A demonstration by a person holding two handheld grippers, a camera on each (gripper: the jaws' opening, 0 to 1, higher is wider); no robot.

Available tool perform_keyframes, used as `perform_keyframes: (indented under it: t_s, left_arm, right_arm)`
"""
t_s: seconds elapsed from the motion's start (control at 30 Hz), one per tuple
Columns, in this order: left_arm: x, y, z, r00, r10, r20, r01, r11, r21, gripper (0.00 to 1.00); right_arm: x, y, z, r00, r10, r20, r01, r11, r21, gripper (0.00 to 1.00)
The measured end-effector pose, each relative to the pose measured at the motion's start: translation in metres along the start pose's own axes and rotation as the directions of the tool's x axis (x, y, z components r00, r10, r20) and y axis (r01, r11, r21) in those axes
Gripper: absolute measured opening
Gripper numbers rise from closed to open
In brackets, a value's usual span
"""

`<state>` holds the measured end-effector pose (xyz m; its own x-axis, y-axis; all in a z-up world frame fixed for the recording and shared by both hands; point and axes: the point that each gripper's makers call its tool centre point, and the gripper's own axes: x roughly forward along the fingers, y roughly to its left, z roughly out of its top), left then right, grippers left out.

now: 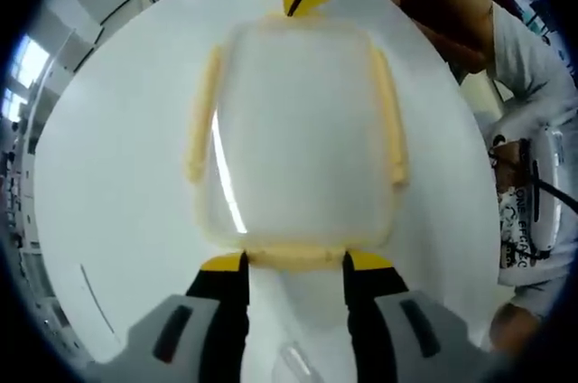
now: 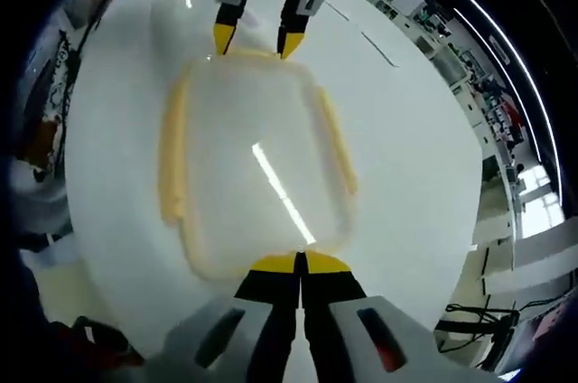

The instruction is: Snap each plastic latch of the storage box into its locked position after aligning the lid with the box until every specified latch is closed and the lid sits flush.

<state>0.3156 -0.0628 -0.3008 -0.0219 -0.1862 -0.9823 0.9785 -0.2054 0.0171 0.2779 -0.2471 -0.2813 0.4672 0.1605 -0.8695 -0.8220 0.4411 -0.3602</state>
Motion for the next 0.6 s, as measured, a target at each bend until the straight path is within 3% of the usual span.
perform_keyframes:
  t_s: [0.2, 0.3, 0.4, 0.5, 0.6]
  left_arm:
    - [-0.0013, -0.0002, 0.0008, 1.000, -0.005, 0.004, 0.005, 1.000, 0.017, 0.43]
    - [-0.0018, -0.0021, 0.0009, 1.000, -0.004, -0.005, 0.004, 1.000, 0.013, 0.41]
    - [-0.0014, -0.0045, 0.0008, 0.999, 0.002, -0.043, -0.001, 1.000, 0.002, 0.40]
    - [-0.0009, -0.0054, 0.0009, 0.997, 0.005, -0.077, -0.005, 1.000, 0.002, 0.40]
    - [-0.0012, -0.0050, -0.0005, 0.996, 0.003, -0.086, -0.003, 1.000, 0.006, 0.40]
  right_arm:
    - [-0.0006, 0.0039, 0.0005, 0.996, 0.006, -0.087, -0.014, 0.997, -0.081, 0.00]
    - [-0.0015, 0.0033, -0.0005, 0.996, 0.010, -0.084, -0.017, 0.996, -0.087, 0.00]
    - [-0.0013, 0.0013, -0.0005, 0.999, 0.012, -0.034, -0.015, 0.997, -0.082, 0.00]
    - [-0.0019, -0.0034, 0.0015, 0.999, -0.016, 0.046, 0.025, 0.981, -0.191, 0.04]
    - [-0.0071, -0.0017, 0.0003, 0.995, 0.011, 0.099, 0.002, 0.992, -0.124, 0.14]
